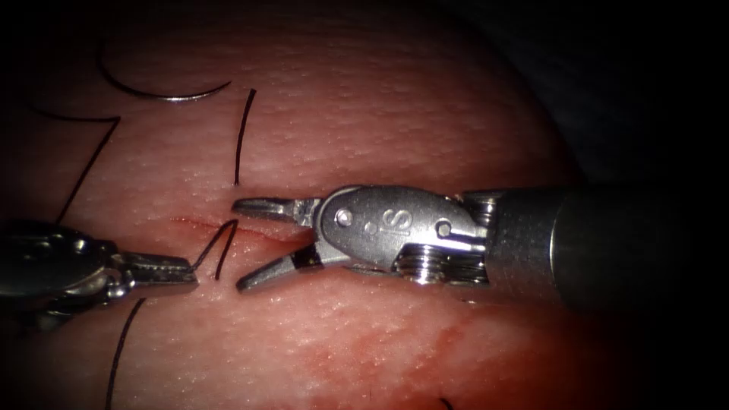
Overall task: Wound Closure
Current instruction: Handoff more suture to the left driver
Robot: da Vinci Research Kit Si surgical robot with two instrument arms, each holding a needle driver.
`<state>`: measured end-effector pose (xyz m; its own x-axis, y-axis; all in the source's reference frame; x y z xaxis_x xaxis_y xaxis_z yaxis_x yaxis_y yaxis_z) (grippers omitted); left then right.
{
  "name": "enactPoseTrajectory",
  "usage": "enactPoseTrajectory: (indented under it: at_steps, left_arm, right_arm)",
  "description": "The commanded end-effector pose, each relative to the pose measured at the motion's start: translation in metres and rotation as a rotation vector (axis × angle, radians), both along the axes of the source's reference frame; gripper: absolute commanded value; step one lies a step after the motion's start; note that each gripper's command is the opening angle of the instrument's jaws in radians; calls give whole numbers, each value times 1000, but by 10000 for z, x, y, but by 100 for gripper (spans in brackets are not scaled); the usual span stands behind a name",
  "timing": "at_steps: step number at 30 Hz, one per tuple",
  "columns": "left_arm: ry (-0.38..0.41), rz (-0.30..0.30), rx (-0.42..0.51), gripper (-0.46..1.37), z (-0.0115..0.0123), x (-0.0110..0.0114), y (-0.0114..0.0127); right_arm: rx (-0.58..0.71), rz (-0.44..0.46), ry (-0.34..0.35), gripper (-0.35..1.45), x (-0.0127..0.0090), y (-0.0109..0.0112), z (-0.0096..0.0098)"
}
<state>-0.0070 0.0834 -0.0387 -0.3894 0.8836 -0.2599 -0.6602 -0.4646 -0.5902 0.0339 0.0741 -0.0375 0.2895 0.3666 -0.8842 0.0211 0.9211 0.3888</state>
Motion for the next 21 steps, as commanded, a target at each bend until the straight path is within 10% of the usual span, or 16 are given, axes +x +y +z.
enactPoseTrajectory:
  at_steps: [1, 10, 12, 14, 21]
  left_arm:
    - [-9, 2, 6, -35, 0, -1, 0]
    - [-7, 6, 14, -35, 0, -7, 1]
    - [-8, 6, 15, -35, 0, -7, 0]
    - [-10, 8, 17, -35, 0, -7, 0]
    - [-12, 9, 19, -35, -1, -7, 1]
  right_arm:
    - [1, -8, 4, 105, 1, 0, 0]
    - [-37, -20, 15, 75, 6, 3, -9]
    - [-50, -23, 20, 46, 5, 2, -8]
    - [-51, -41, 32, -30, 2, 3, -7]
    - [-122, -65, 44, -35, -4, 6, -9]
